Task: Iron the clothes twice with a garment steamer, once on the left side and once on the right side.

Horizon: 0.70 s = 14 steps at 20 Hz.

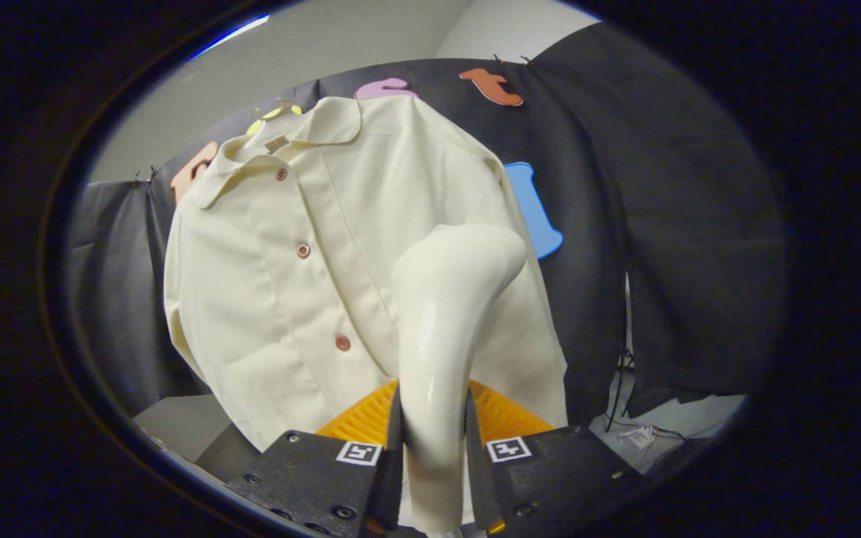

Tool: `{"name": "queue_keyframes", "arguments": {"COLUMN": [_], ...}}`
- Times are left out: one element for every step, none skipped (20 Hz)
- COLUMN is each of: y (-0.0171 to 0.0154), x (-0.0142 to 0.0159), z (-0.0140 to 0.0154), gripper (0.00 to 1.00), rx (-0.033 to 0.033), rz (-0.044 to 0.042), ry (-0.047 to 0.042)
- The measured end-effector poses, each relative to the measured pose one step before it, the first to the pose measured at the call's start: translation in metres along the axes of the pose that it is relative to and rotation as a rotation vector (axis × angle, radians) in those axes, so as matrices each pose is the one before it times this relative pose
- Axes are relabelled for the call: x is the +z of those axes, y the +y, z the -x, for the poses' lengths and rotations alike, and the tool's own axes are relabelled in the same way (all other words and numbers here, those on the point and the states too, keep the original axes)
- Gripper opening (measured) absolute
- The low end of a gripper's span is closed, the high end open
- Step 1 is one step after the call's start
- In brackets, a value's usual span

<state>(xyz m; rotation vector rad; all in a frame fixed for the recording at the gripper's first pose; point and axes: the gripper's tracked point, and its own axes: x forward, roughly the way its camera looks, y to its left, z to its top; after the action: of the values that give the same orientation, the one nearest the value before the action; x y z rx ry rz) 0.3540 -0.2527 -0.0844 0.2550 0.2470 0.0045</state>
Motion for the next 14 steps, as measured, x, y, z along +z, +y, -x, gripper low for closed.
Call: {"name": "queue_keyframes", "arguments": {"y": [-0.00275,-0.0036,-0.00371,-0.00251,-0.00286,-0.00315,-0.00308,-0.00419,-0.0046,-0.00526,-0.00442,-0.00281,-0.00469,-0.00391], "x": [-0.00564,-0.00578,-0.00619,-0.00705,-0.00774,-0.00647,-0.00797,-0.0078,-0.00844,-0.00916,-0.00704,-0.008,-0.00625,-0.00634], "z": [0.00087,-0.00017,-0.0002,-0.00026,-0.00084,-0.00016,0.00044,0.00009,-0.00145,0.00025,0.00014,-0.00002,0.00041,0.00015], "gripper": [0.37,0.37,0.37,0.37,0.37,0.37,0.37,0.37,0.37,0.37,0.37,0.37,0.37,0.37], "rx": [-0.00138,-0.00316,-0.00245,0.00414,0.00054,0.0034,0.00388,0.00219,-0.00215,-0.00324,0.00023,0.00553,-0.00067,-0.0012], "rz": [-0.0049,-0.00493,-0.00945,-0.0108,-0.00754,-0.00424,-0.00728,-0.01133,-0.0118,-0.00927,-0.00796,-0.00537,-0.00218,-0.00115], "ry": [0.00439,0.00595,0.00278,0.01221,0.0021,0.00765,0.00629,0.00686,0.00871,0.0094,0.00332,0.01045,0.00523,0.00618]}}
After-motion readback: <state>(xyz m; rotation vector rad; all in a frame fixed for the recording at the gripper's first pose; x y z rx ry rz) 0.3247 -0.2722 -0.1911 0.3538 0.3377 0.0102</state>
